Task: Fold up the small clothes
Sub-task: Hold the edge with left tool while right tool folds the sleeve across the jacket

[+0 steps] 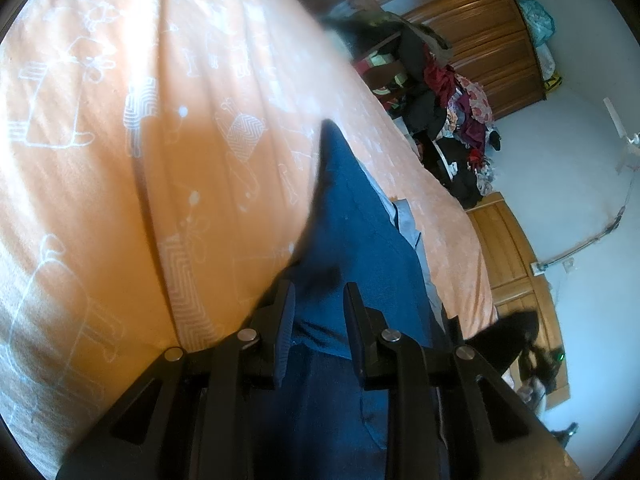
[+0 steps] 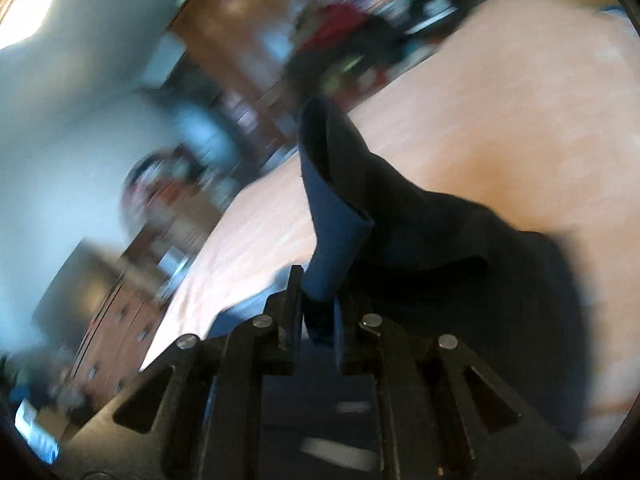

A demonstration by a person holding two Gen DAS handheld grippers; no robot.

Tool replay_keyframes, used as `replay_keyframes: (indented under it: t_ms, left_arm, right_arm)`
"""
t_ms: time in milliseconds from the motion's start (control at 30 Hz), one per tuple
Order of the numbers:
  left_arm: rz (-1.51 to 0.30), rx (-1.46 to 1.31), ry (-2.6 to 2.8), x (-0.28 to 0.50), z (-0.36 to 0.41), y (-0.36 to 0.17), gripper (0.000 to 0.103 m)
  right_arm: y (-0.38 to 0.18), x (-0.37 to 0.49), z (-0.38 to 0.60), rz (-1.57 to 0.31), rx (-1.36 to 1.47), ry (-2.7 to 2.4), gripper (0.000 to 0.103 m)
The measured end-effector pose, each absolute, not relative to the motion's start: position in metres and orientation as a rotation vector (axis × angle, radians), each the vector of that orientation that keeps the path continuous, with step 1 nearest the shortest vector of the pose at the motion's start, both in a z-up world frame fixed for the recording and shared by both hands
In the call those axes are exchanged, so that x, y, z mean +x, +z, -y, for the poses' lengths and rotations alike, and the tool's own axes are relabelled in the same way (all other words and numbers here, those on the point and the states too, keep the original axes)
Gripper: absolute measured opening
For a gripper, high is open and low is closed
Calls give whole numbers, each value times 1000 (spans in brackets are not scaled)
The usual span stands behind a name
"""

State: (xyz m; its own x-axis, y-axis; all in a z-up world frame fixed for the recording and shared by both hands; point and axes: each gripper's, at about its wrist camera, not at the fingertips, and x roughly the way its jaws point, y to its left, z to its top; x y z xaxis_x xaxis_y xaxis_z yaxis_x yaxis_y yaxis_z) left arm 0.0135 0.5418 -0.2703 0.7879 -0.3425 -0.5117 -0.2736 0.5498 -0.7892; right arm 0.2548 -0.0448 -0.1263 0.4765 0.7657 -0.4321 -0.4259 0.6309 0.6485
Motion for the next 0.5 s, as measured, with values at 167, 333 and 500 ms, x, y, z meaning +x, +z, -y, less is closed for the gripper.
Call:
replay_keyframes:
  t_ms: [167,333,500]
  left_arm:
    - [-681,-1013,-59,12,-546,-276,29]
    - [-677,-1017,-70,14,-547,-277,29]
    - [-668,-1017,-74,13,-547,-277,29]
  right_arm:
    - [-170,235,-111,-933,442,904,12]
    - [-194,223,-195,-1017,431,948,12]
    - [-195,231,-230,-1028,424,961,14]
